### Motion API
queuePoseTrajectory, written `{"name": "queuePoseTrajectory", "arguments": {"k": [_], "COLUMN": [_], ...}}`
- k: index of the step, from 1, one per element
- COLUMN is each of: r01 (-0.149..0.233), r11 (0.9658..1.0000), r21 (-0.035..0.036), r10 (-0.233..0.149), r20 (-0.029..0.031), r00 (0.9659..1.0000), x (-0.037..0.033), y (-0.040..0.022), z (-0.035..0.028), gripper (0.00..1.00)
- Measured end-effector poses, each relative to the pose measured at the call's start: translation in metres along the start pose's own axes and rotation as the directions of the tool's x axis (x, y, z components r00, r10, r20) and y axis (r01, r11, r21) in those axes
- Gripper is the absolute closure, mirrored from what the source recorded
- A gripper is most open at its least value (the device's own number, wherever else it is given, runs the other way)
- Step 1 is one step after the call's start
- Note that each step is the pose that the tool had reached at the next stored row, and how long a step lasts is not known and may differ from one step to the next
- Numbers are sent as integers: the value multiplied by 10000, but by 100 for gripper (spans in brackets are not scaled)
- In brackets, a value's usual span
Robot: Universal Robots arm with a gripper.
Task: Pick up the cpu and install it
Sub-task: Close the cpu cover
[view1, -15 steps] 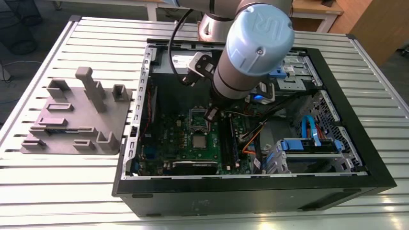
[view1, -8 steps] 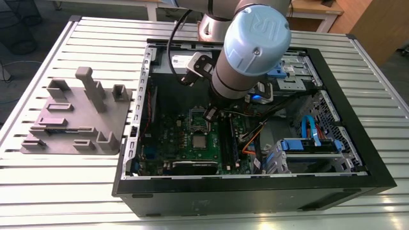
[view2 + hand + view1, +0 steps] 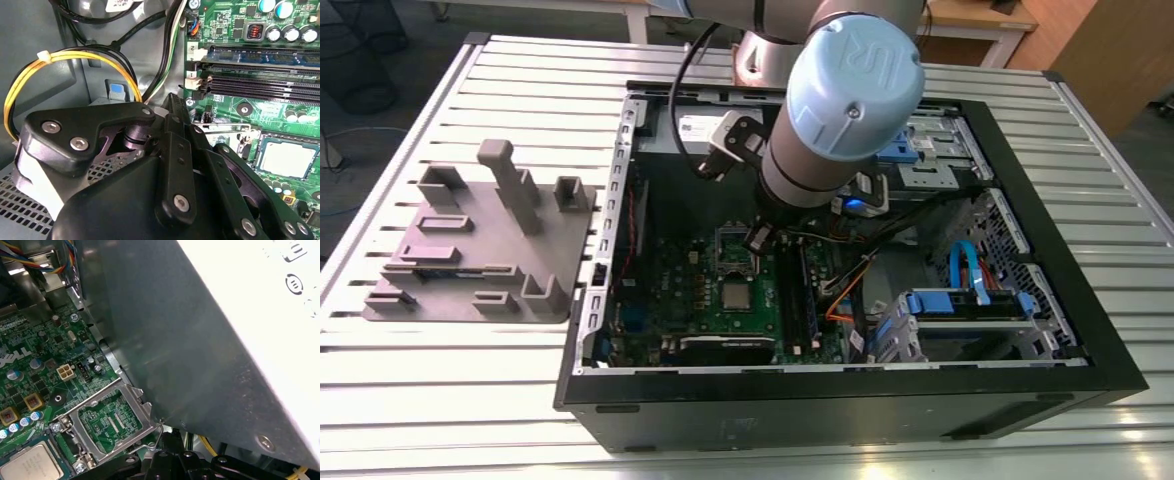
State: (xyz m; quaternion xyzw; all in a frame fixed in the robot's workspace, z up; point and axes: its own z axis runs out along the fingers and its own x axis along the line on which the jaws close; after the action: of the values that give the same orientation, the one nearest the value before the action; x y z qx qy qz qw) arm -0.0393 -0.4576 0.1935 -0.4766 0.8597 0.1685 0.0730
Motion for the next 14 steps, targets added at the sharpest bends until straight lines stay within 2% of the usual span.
{"name": "queuePoseTrajectory", "arguments": {"k": [2,3,4,6,7,14], "r01": [-1,-2,-7,-22,-28,-47], "r11": [10000,10000,10000,9999,9999,9999], "r21": [2,13,46,125,137,129], "r10": [1,2,8,25,33,52], "r20": [-4,-24,-85,-262,-315,-377], "r00": [10000,10000,10000,9997,9995,9993], "x": [1,1,1,1,1,-9], "y": [1,2,3,3,3,17], "z": [1,2,2,2,1,-40], "gripper": [90,90,90,90,90,90]}}
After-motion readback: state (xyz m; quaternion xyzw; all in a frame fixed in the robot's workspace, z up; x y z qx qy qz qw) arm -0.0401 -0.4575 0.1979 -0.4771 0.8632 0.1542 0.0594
